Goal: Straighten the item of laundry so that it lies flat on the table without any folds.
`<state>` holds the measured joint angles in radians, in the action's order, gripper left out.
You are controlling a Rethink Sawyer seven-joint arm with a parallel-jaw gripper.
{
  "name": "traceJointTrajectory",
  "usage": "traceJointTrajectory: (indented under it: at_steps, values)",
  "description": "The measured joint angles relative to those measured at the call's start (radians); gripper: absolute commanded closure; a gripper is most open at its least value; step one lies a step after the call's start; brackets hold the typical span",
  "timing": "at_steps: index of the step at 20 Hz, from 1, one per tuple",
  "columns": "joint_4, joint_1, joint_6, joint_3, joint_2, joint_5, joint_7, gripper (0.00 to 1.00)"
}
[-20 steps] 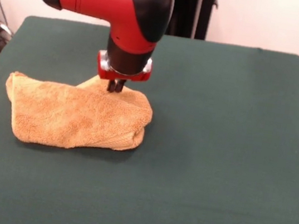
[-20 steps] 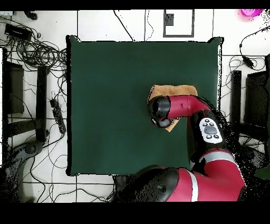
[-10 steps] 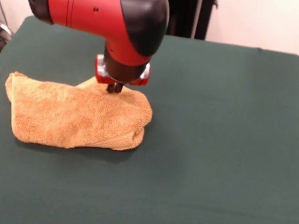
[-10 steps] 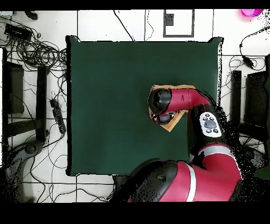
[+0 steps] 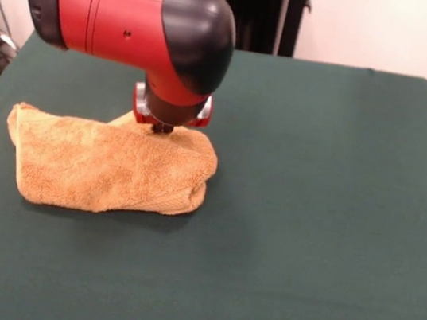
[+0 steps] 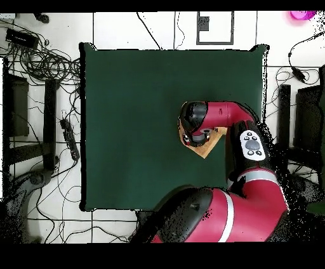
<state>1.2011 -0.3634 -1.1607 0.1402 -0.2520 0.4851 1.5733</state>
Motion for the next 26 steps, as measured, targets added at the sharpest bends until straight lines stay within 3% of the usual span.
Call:
traceJointTrajectory:
  at_steps: [19,26]
  values:
    - [-0.018,0.014,-0.023,-0.014,0.010,0.001,0.000,1.00]
    - [-0.017,0.020,-0.022,-0.033,0.009,0.039,0.000,1.00]
